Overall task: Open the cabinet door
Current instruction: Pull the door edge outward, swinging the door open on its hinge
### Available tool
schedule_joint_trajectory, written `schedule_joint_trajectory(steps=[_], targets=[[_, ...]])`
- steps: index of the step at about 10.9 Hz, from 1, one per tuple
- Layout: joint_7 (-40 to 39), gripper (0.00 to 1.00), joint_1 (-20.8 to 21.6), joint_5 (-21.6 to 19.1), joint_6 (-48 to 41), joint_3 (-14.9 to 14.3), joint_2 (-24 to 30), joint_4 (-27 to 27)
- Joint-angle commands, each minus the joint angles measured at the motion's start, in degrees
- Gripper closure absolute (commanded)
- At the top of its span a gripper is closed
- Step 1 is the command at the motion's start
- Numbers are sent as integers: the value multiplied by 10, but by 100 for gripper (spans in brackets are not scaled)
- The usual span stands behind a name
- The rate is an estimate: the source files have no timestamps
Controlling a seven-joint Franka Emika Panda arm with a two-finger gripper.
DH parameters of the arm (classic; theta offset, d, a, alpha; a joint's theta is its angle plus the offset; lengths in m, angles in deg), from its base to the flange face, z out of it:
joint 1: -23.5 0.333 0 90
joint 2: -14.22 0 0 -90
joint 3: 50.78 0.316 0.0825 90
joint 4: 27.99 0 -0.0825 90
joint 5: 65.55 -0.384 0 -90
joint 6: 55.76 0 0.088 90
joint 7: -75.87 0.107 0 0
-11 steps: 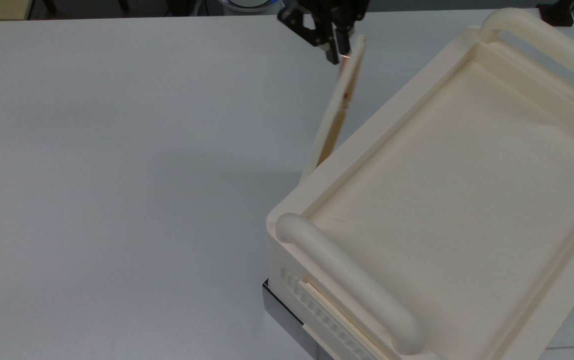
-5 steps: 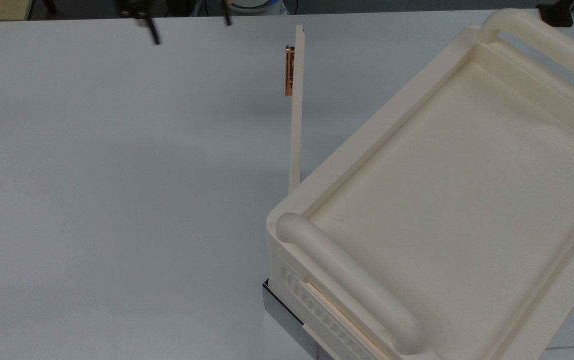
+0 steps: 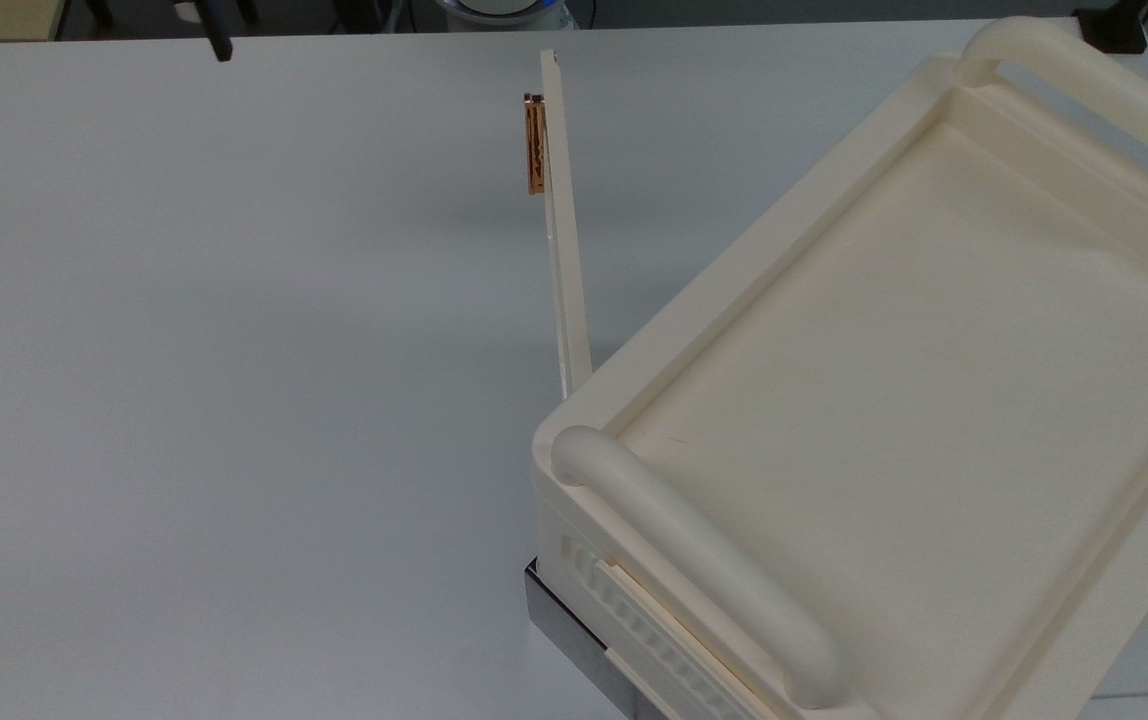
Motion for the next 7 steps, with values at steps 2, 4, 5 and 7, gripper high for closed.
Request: schedule_joint_trajectory(steps=[2,4,5,7], targets=[[118,0,60,-4,14,4,12,-6],[147,0,65,9,30,29,5,-8],[163,0,66,21,64,37,0,-13],[180,0,65,38,84,54,-20,-20]])
